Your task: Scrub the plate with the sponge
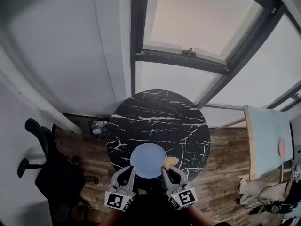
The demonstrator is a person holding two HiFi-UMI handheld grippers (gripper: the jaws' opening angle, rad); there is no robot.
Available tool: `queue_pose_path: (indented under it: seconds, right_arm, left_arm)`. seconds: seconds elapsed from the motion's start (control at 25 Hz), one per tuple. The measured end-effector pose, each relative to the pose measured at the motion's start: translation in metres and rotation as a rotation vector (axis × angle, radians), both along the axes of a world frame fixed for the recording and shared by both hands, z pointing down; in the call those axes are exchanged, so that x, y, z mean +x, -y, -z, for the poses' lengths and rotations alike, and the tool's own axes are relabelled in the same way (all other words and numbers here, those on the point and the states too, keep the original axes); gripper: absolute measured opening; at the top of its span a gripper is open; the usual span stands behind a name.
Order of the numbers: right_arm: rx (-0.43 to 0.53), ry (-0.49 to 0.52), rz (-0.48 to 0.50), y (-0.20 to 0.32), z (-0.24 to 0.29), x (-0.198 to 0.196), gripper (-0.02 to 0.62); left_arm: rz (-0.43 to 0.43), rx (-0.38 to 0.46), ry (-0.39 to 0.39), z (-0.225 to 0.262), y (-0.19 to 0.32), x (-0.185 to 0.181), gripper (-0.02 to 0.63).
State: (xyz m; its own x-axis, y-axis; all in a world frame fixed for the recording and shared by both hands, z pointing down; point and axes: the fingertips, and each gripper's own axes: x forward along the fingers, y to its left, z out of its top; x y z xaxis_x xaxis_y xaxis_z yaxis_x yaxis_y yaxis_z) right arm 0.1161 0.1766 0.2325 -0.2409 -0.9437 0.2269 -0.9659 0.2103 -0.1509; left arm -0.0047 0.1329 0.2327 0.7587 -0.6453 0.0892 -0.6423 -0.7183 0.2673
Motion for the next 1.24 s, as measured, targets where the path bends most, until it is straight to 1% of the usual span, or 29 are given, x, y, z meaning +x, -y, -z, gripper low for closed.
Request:
queue_pose_path:
  seconds: [0.12, 0.28, 0.4, 0.48, 0.56, 0.72, 0.88, 1.08, 1.24]
  right_arm:
    - [0.003, -0.014, -0.003, 0.002, 0.002, -0.003, 0.022]
    - [0.009, -0.054, -0.008, 0.004, 0.002, -0.003, 0.02]
    - [0.014, -0.037, -0.005, 0.002, -0.001, -0.003, 0.02]
    - [0.023, -0.023, 0.002, 0.001, -0.001, -0.006, 0.021]
    - [0.022, -0.033, 0.001, 0.001, 0.0, -0.007, 0.021]
    - [0.013, -0.033, -0.009, 0.001, -0.002, -0.008, 0.021]
    - [0.028, -0.026, -0.001, -0.001, -0.003, -0.008, 0.021]
    - [0.002, -0.011, -0.007, 0.003, -0.008, -0.003, 0.021]
    - [0.004, -0.014, -0.007, 0.003, -0.004, -0.003, 0.021]
  left_arm:
    - [-0.003, -0.021, -0.007, -0.001, 0.002, -0.002, 0.001]
    - [0.032, -0.013, -0.017, 0.003, 0.009, -0.008, 0.0]
    - [0.039, -0.007, -0.011, 0.004, 0.006, -0.006, 0.0]
    - [0.033, 0.01, 0.0, 0.004, 0.002, -0.005, 0.0]
    - [0.035, 0.021, 0.009, 0.005, 0.002, -0.004, 0.0]
    - [0.051, 0.012, 0.019, 0.003, 0.003, -0.007, 0.0]
    - [0.047, 0.013, 0.017, 0.002, 0.0, -0.005, 0.0]
    - [0.041, 0.009, 0.023, 0.002, 0.003, -0.002, 0.0]
    - [0.042, 0.006, 0.025, 0.003, 0.004, -0.002, 0.0]
